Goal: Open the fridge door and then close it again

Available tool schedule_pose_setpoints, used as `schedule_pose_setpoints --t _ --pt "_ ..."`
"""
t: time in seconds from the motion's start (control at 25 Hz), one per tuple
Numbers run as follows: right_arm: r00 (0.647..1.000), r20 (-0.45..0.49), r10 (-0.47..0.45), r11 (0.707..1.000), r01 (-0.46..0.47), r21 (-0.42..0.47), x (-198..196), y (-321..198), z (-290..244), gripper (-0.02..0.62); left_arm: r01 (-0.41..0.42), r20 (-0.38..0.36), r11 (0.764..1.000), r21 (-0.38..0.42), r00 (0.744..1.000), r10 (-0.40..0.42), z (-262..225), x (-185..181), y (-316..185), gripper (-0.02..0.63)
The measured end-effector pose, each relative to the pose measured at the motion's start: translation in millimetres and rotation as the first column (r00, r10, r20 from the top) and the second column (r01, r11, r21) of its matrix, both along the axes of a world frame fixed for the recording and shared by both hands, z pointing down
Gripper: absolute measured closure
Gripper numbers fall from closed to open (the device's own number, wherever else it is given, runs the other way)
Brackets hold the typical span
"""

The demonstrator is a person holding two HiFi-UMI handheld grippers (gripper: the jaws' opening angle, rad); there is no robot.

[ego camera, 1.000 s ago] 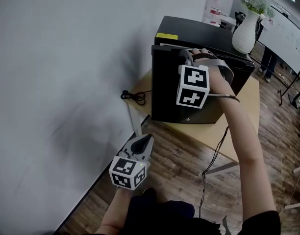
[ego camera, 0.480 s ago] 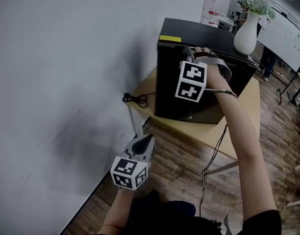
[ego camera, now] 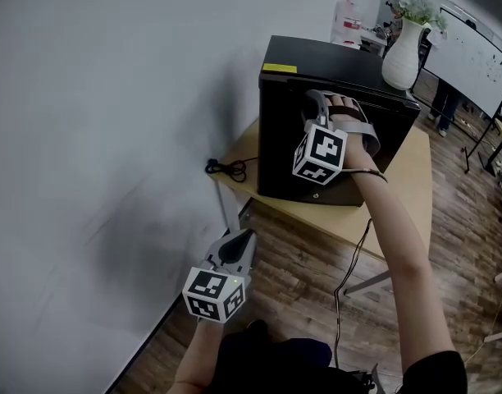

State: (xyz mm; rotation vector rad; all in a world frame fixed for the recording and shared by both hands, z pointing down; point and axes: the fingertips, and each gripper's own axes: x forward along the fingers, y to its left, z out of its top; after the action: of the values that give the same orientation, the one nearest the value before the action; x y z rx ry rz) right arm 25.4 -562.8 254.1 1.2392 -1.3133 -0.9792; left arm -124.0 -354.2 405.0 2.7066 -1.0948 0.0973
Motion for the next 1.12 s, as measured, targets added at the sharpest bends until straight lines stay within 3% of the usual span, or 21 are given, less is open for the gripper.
schedule_pose_setpoints --t 0.12,0.2,0.4,0.84,1.12 --pt "0.986 0.164 -0.022 0.999 0.017 0.032 3.9 19.3 -3.7 0.481 0.003 0.001 1.0 0.003 1.0 -0.003 -1.7 2.0 6.4 0.597" --pt "0.951 0.304 -0.05 0.999 0.043 0.029 6.4 35.3 -3.9 0.494 0.004 0.001 1.0 0.007 1.0 -0.004 -3.1 5.0 9.5 0.597" --pt "0.786 0.612 -0.087 0.992 0.123 -0.017 15.5 84.5 14.2 0.515 -0.007 0.008 1.0 0.018 1.0 0.007 -6.7 19.6 19.1 0.597" --pt "0.493 0.869 -0.051 0.979 0.196 -0.053 49.4 171.4 48.8 0.527 -0.027 -0.003 0.999 0.03 1.0 0.027 -16.6 66.4 34.9 0.597" --pt "0.359 0.931 -0.059 0.983 0.181 -0.008 74.2 204.7 56.3 0.557 -0.035 -0.022 0.998 0.046 0.999 0.036 -26.4 97.3 39.0 0.597"
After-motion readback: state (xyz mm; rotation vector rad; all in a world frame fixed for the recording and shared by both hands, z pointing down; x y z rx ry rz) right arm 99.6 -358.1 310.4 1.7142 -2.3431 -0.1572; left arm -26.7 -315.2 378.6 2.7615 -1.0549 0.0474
